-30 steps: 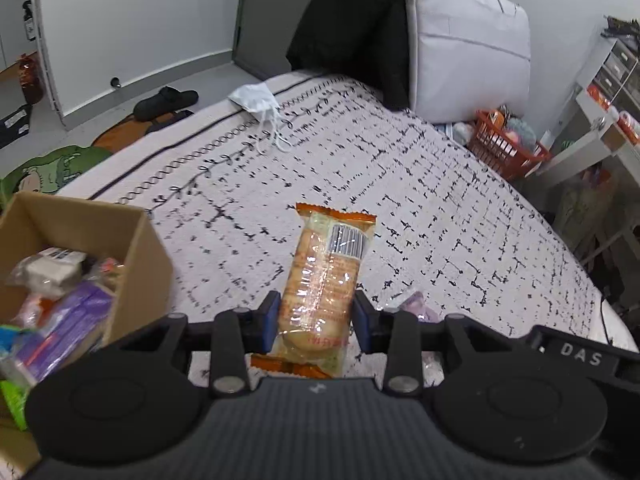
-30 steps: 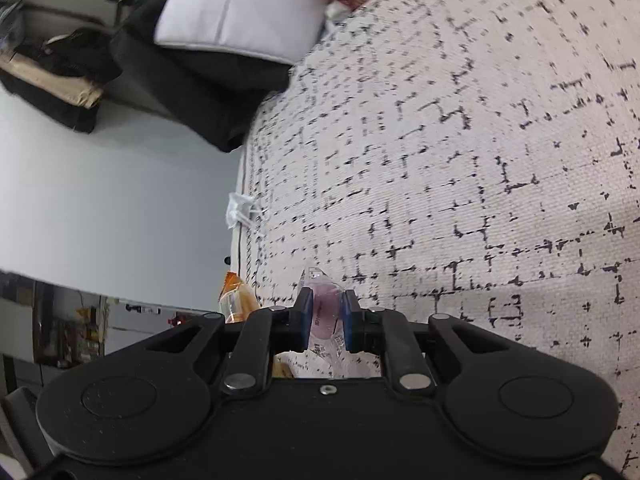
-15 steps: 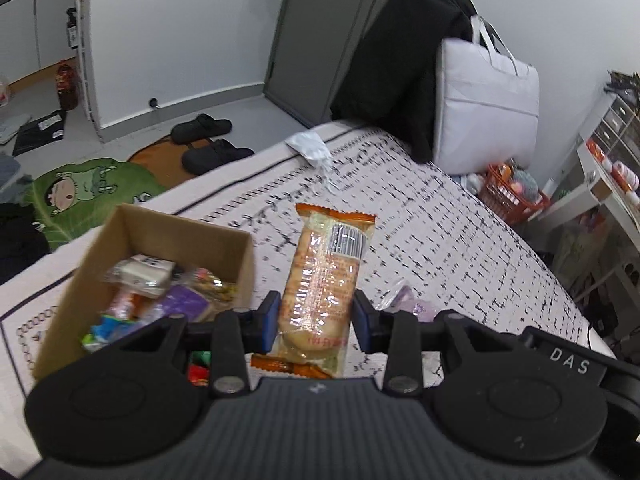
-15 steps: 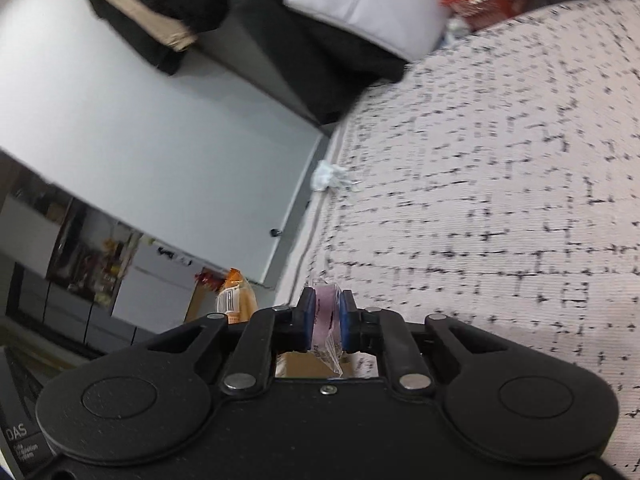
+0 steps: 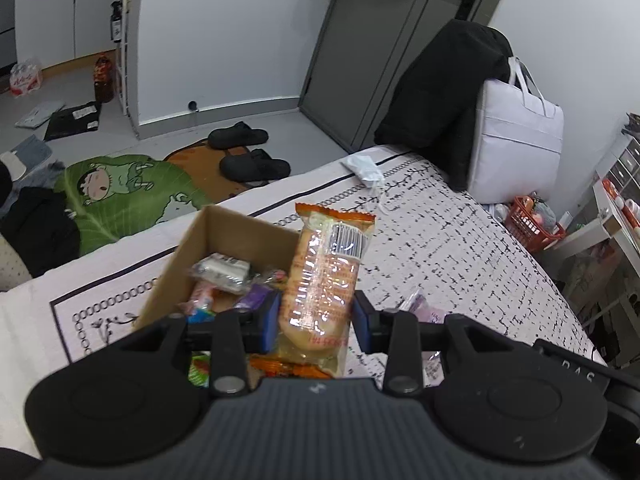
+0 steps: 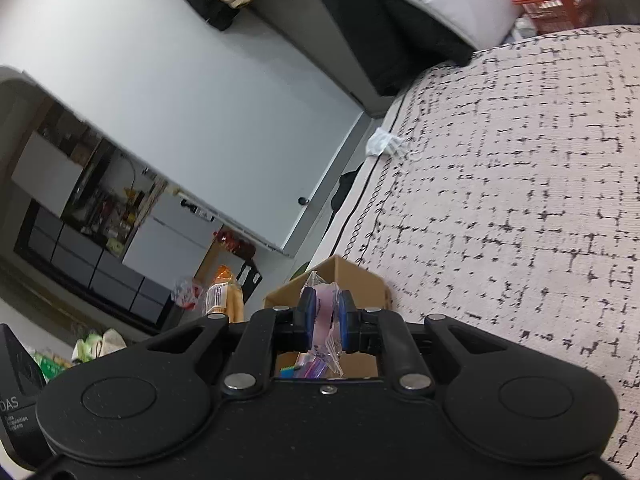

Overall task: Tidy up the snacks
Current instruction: 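Carry both snacks into the cardboard box and open both tools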

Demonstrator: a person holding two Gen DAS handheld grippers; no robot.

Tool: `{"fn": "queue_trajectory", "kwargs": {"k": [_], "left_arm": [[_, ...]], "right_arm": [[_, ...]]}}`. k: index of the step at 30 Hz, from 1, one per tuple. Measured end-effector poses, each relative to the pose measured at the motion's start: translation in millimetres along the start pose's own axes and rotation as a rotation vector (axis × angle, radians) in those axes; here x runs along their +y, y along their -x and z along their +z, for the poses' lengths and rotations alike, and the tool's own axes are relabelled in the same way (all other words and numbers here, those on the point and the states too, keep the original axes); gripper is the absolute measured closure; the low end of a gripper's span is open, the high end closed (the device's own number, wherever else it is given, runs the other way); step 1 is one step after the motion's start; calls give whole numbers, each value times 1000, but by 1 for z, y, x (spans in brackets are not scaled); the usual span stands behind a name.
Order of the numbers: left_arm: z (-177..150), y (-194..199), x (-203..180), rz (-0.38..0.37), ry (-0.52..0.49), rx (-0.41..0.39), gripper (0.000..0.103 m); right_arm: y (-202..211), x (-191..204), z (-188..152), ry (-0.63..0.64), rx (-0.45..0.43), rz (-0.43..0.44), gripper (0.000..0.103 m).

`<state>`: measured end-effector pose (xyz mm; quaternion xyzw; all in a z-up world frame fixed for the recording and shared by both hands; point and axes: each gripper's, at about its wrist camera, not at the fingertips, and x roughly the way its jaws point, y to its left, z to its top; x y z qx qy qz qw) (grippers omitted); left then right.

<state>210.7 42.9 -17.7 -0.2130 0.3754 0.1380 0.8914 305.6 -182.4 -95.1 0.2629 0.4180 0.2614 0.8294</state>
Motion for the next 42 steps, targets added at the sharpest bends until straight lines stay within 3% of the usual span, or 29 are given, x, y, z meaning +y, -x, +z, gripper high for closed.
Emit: {"fn": "queue_trajectory", "kwargs": {"k": [11,13,14,15,16,32,35,37,42], "left_arm": [[7,10,45,23,50,-2,66],[9,10,51,26,57,-1,66],[9,9,54,29,61,0,66],[10,8,56,32,64,2,66],[11,7,59,34,68,5,66],[2,-5,68,9,76,75,66],[3,-4,65,-16,83,73,58],[5,-3,66,-23,94,74,46],[7,5,69,33,98,50,39]], "right_arm": [[-25,31,-25,72,62,25,90],[-34,38,-30,88,91,18,83],[-39,40,-32,87,112,7,70],[-45,40,-35,84,141,4,49],[-48,40,-37,83,158,2,43],[-50,25,-35,96,178,-91,42],[-48,25,-34,101,177,-101,42],[-47,25,-33,103,174,-106,42],[-45,24,-33,108,173,-105,42]]}}
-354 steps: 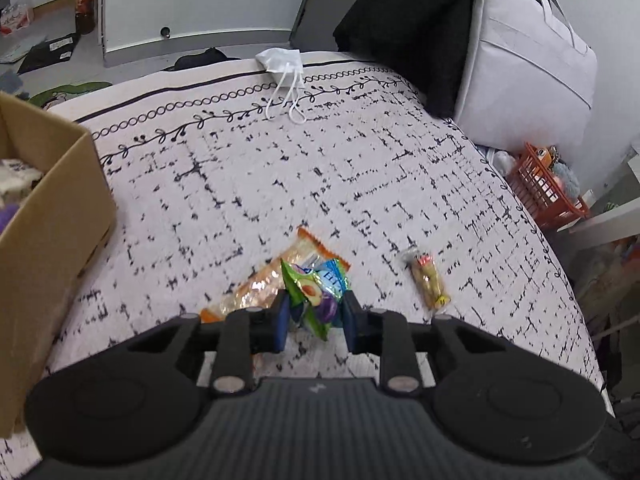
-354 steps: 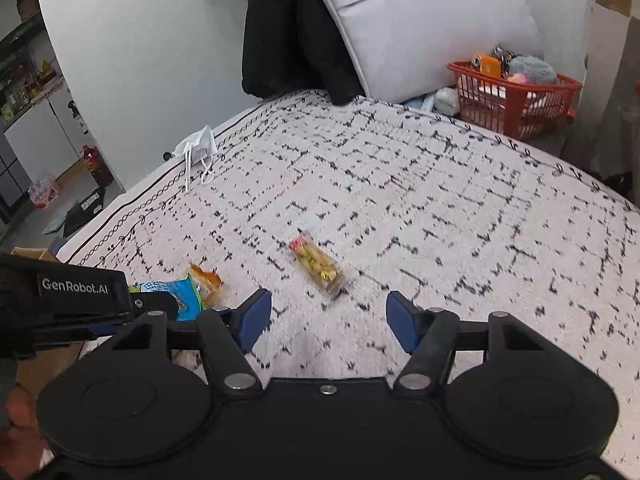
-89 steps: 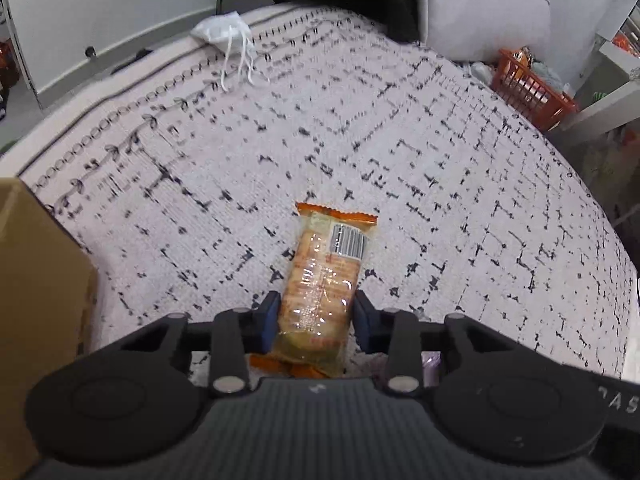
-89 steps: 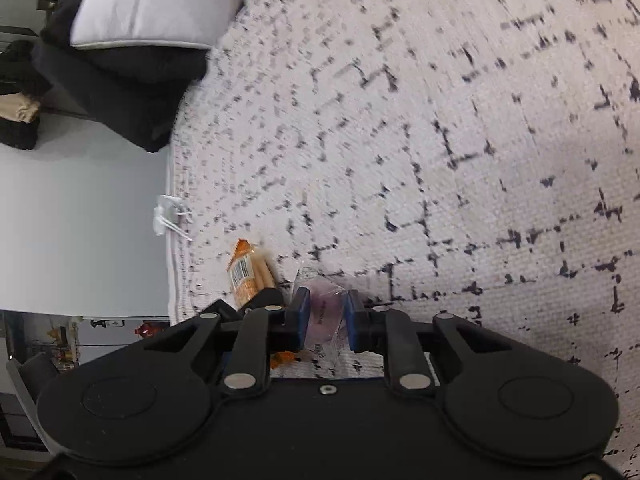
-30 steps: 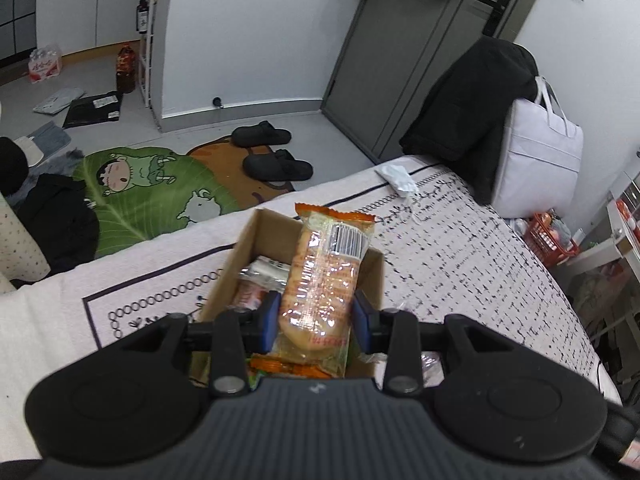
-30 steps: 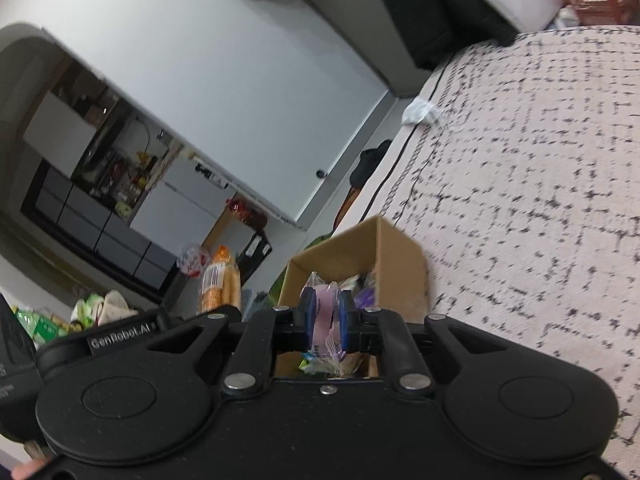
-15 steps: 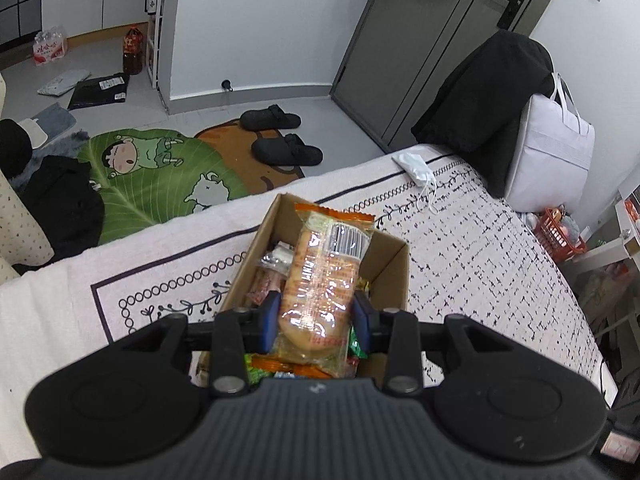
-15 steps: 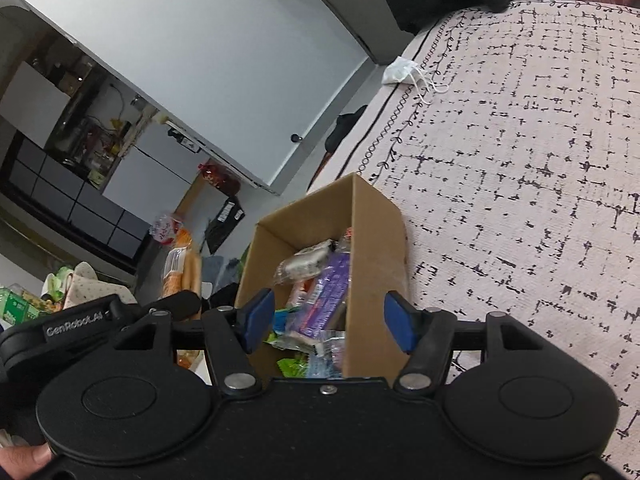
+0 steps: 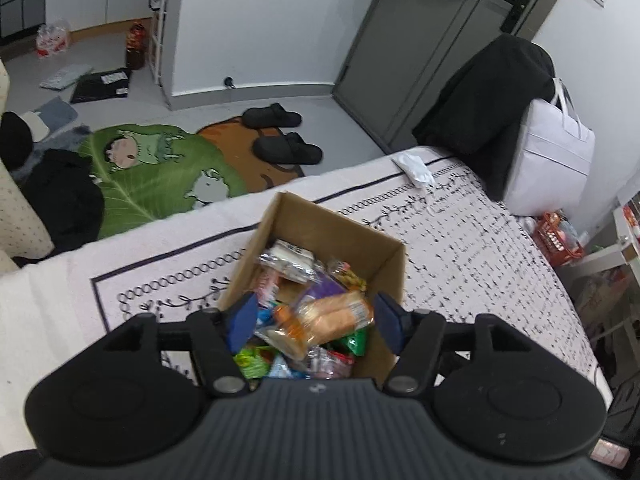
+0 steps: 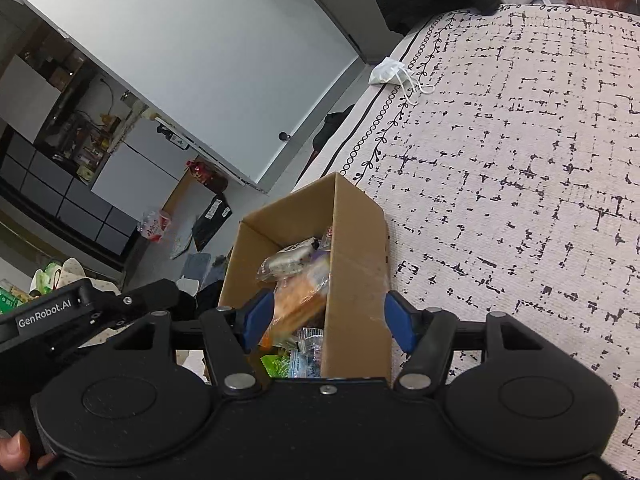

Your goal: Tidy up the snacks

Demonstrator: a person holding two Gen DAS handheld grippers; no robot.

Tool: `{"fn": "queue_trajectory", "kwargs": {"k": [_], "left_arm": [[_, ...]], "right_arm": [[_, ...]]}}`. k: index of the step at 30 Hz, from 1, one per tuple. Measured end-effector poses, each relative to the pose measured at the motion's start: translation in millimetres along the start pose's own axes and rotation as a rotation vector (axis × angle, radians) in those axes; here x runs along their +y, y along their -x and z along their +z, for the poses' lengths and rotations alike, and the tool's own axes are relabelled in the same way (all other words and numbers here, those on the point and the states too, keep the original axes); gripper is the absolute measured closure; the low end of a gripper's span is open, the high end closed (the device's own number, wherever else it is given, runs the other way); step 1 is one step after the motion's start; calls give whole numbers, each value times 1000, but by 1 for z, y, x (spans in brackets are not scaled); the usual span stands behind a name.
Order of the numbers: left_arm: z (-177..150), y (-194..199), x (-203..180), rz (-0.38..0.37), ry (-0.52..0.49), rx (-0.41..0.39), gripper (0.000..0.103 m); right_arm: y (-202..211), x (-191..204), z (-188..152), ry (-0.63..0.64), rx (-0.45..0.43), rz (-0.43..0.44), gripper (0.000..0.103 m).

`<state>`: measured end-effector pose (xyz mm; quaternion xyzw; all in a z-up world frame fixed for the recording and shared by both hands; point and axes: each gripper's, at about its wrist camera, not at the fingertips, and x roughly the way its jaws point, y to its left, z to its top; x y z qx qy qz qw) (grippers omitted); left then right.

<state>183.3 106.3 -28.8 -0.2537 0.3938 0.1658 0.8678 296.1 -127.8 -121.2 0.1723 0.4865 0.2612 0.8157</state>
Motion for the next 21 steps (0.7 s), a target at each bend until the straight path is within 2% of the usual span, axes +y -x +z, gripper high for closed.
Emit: {"fn": "queue_trajectory", "kwargs": {"k": [5,9,13,19,21], "left_arm": [[-2,1,1,35,-5,32,37],[-7,4,0,27,-17,58,27],[-12,9,-2,14,-26,76,25],[-18,20,-3,-7,-48,98,23],[-21,25,-2,-22,-49,91,19]], "right_arm": [[7,-6,-1,12,-9,-28,42],[18,-10,-3,9,-27,-47,39],[32,-13,-5,20,-51,-84,37],[58,-11,-10,56,-97,-142,25],[68,-8,-15,64,-105,-153,20]]}}
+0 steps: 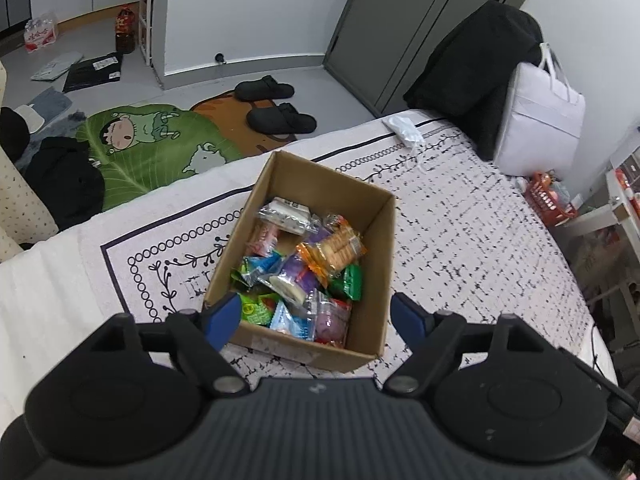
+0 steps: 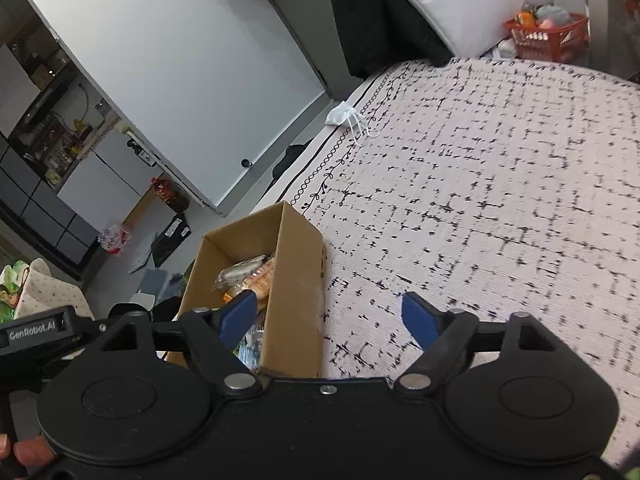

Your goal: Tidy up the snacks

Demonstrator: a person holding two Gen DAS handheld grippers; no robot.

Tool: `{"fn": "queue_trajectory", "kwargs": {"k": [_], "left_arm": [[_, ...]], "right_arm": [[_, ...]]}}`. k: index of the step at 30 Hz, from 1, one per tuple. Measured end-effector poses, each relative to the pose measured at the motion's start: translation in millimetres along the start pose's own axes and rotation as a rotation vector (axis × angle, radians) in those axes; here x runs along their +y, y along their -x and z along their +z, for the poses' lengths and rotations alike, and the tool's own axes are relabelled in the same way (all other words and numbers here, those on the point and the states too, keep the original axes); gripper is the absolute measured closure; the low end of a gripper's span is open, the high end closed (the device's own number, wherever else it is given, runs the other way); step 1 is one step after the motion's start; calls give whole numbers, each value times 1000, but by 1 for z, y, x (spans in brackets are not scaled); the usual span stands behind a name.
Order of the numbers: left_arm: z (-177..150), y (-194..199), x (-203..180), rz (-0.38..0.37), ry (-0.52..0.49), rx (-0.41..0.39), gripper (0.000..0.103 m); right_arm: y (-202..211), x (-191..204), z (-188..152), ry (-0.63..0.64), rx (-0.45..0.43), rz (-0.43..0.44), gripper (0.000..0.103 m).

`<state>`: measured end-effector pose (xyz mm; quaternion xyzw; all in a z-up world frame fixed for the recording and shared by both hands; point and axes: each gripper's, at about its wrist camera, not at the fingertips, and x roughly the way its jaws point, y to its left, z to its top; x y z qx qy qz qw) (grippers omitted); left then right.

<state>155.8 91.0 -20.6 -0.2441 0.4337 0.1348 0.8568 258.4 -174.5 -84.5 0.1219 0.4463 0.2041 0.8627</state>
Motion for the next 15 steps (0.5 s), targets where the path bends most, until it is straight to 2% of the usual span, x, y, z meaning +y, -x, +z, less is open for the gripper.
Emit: {"fn": "queue_trajectory", "kwargs": {"k": [5,7,10,15], "left_arm": [[-9,12,-3,-25,-27,-13,12],[-15,19,-5,-19,-49,-34,5],[-24,30,-2,-27,-58,-66,3],[-34,47,5,-85,-26,-91,3]], "right_arm": [[26,11,-7,48,-44,-43,9],[36,14,-10,59,-61,-62,8],[53,17,-19,73,-91,-85,3],[79,21,-39,74,-108,-89,1]]}}
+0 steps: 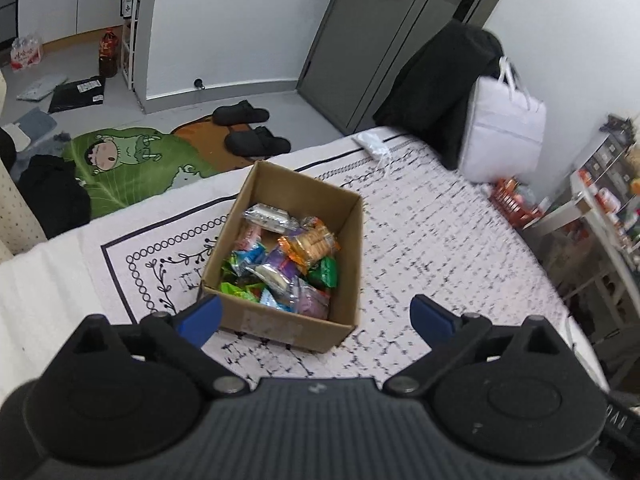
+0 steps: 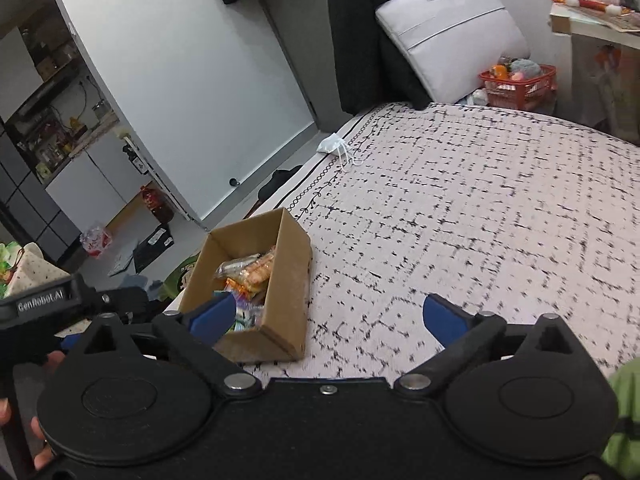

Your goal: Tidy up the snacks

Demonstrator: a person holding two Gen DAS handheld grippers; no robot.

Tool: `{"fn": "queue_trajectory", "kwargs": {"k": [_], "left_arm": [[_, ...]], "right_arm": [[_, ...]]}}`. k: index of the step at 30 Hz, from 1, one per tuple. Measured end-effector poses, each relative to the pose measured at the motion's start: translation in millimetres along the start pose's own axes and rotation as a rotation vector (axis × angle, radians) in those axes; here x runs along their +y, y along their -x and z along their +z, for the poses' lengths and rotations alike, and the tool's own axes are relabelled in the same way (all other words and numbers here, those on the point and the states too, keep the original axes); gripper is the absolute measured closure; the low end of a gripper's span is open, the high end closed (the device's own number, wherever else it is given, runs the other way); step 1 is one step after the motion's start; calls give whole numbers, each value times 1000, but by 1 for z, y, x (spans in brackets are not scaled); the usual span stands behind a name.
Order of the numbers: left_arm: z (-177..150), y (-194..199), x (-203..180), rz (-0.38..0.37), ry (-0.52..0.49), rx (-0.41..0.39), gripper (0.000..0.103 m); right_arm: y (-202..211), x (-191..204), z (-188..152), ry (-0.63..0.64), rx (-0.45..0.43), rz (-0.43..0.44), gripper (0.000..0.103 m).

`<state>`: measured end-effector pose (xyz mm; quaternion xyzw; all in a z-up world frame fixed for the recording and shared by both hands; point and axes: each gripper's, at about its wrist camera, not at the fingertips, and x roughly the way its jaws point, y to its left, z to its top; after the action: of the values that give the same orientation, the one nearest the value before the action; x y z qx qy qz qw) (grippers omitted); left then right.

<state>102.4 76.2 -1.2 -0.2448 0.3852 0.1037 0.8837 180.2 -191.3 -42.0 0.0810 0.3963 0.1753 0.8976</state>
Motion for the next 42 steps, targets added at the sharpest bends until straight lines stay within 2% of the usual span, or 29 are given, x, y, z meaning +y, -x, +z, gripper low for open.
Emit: {"fn": "queue_trajectory", "kwargs": {"k": [8,15,24,36,42], "left_arm": [[-17,28,-2,-43,-57,-23,0],[-31,63,-9,-78,-129,-52,0],[-43,109,-7,-109,-188,-71,0],[-61,141,6,-110,-238,-90,0],[-70,141,6,-112,-251,-86,0]], "right_arm": [[45,13,-14,61,-70,-65,0],[80,21,-21,107,-80,-75,0],[122,35,-29,132,-107,-45,0],[148,45,-50,191,-113,-60,0],[159,42,-60,191,-118,-57,0]]}}
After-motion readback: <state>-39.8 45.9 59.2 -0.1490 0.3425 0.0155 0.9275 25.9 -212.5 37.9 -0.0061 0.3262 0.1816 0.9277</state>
